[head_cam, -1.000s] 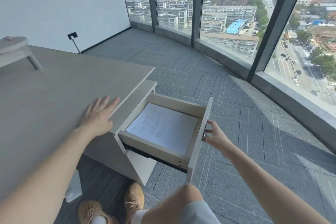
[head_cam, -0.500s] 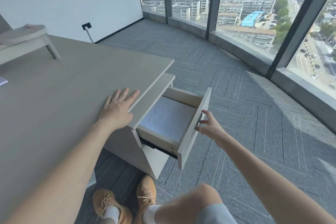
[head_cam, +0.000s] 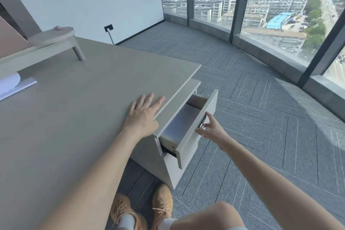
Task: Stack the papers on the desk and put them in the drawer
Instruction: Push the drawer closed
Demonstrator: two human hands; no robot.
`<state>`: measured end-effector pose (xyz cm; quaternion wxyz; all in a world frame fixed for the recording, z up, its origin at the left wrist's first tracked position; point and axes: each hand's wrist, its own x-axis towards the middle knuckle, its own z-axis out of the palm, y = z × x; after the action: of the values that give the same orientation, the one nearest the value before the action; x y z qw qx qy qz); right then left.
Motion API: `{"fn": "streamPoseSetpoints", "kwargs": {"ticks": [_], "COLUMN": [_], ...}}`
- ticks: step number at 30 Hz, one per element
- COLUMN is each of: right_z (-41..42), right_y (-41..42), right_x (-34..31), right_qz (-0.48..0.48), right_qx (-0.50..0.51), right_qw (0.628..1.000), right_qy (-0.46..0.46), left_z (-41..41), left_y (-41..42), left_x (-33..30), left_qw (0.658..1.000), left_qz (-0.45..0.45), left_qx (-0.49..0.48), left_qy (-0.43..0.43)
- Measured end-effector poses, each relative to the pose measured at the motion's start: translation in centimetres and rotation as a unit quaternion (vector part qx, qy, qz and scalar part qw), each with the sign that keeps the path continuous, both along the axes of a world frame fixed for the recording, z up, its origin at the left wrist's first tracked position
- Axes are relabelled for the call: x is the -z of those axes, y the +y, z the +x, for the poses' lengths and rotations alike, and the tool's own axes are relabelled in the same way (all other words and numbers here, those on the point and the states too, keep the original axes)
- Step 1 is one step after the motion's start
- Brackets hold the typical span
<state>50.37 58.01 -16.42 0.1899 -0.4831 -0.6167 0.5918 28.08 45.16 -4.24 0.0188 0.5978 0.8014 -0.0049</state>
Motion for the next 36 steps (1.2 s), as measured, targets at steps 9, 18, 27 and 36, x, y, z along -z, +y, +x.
{"fn": "streamPoseSetpoints", "kwargs": {"ticks": [9,18,27,36], "right_z": [-4.9,-8.3,-8.9,-9.0], "right_y": [0.8,1.0,1.1,1.0], "right_x": [0.4,0.7,0.4,-0.2], "right_qz": [-0.002,0.007,0.008,-0.007], "right_qx": [-0.001,-0.011,-0.044,-0.043], "right_qw": [1.0,0.997,0.998,0.999], "right_qy": [0.009,0.071,0.044,-0.002], "left_z": [-0.2,-0.1,0.2,0.3], "left_y": [0.0,0.1,0.0,-0.1], "left_x": [0.0,0.5,0.7,0.6], "left_qw": [1.0,1.0,1.0,1.0], "left_qz": [0.001,0.006,0.009,0.015], "left_qx": [0.004,0.003,0.004,0.003], "left_qy": [-0.009,0.008,0.026,0.022]}}
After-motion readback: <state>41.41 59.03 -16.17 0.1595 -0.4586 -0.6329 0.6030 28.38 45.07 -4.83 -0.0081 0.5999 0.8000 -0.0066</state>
